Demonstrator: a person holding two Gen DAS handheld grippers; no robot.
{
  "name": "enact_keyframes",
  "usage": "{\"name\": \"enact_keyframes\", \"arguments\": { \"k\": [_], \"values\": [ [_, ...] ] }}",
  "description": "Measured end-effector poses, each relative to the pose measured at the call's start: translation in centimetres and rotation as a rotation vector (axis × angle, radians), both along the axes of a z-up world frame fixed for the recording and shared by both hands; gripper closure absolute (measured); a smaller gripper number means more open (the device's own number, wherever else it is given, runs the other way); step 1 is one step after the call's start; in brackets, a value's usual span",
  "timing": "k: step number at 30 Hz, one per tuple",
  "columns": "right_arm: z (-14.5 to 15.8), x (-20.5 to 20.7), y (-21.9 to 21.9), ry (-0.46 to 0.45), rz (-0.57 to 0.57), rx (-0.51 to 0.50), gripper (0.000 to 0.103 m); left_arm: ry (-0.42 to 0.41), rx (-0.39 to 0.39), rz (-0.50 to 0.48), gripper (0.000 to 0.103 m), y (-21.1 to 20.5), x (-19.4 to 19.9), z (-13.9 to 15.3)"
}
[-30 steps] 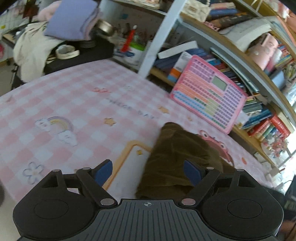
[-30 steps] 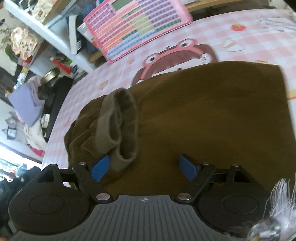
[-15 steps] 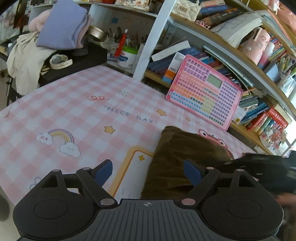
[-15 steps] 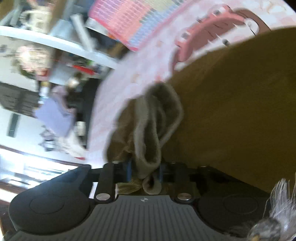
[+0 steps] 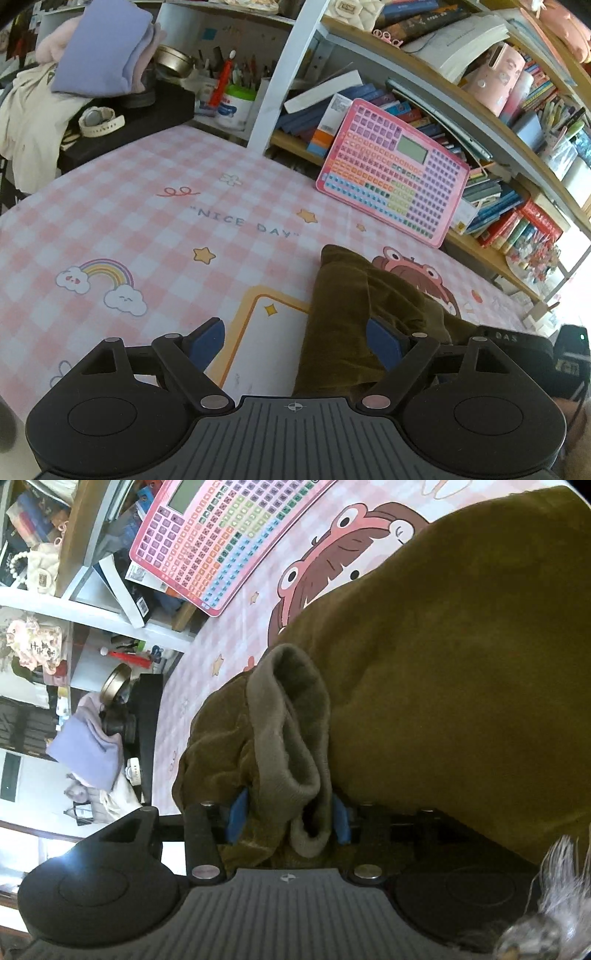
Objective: Fold clothes
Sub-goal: 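Grasp the folded-over waistband with the right tool and press it down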
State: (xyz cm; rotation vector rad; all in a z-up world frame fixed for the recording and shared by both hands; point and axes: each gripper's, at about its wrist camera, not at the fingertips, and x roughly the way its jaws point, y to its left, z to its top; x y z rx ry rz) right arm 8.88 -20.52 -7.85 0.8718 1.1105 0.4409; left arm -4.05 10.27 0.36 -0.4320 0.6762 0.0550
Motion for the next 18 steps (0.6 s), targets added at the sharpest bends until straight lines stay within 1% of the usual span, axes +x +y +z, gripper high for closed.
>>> {"name": "enact_keyframes", "arguments": {
  "k": [4,7,9,10,11,12,13,14,16,18],
  "values": [
    [0.0,-0.9,-0.7,0.004,-0.006,0.030,0.061,0.005,-0.008,0.003,0.017,0.1,0.1,-0.1],
    [0.4,-1.1,-1.2,-0.020,0.003,0.095,0.077,0.007,-0.006,-0.013,0.017,-0.3,0.3,-0.1],
    [0.7,-1.0,-1.4,-0.050,-0.009,0.130,0.079,0.007,0.001,-0.031,0.017,-0.7,0.5,-0.1],
    [0.7,-1.0,-1.5,-0.061,-0.017,0.114,0.079,0.007,0.003,-0.036,0.017,-0.9,0.5,-0.1],
    [0.5,-0.9,-1.4,-0.052,-0.019,0.065,0.080,0.008,0.002,-0.040,0.017,-1.0,0.5,-0.1],
    [0.1,-0.7,-1.2,-0.027,-0.014,0.013,0.080,0.010,0.002,-0.043,0.017,-1.2,0.6,-0.1],
    [-0.4,-0.5,-1.0,-0.013,-0.012,-0.007,0.080,0.013,0.003,-0.044,0.017,-1.3,0.6,-0.1],
    [-0.9,-0.4,-1.0,-0.004,-0.012,-0.013,0.080,0.014,0.004,-0.044,0.017,-1.4,0.6,-0.1],
    [-1.0,-0.4,-1.0,0.002,-0.010,-0.013,0.078,0.013,0.003,-0.044,0.017,-1.7,0.6,-0.1],
    [-0.5,-0.4,-1.1,-0.006,0.007,-0.028,0.071,0.012,0.003,-0.046,0.017,-2.0,0.7,-0.1]
  ]
}}
